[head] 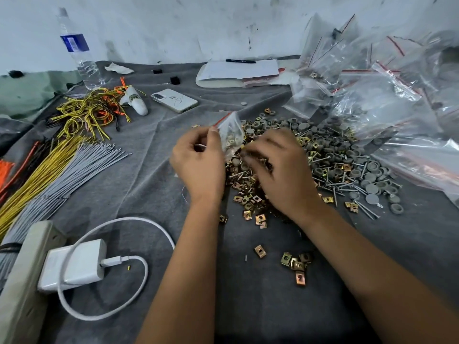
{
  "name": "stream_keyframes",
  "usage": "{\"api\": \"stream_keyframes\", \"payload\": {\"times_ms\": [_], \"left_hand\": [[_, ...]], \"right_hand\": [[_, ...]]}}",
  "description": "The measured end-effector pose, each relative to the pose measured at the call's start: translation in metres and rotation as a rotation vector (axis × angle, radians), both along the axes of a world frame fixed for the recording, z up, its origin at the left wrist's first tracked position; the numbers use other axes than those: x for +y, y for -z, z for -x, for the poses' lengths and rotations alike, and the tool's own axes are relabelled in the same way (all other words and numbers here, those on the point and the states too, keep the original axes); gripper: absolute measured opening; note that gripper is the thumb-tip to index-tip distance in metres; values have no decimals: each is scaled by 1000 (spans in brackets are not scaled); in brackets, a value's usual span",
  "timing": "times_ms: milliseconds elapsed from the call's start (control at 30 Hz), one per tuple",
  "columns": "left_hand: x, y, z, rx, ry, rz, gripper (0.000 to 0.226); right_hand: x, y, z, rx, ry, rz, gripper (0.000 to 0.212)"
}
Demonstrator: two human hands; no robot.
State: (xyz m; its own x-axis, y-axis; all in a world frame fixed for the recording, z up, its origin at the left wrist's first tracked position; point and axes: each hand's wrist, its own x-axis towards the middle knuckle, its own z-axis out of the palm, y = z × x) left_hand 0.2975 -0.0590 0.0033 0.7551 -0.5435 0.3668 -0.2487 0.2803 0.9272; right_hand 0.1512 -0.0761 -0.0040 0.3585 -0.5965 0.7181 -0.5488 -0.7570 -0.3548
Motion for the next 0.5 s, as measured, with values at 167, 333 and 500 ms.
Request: {"api": "stream_keyframes", "payload": {"times_ms": [167,333,500], "left_hand": [[3,2,15,-327,186,-87,17],[1,5,15,-285,216,-86,15],[-2,5,14,-103,215,-70,16]], "right_hand": [[-15,-6,21,-66,7,89,18],[-24,-5,29,-5,-43,48,22],[-28,-9,37,-97,-25,-57,26]]}}
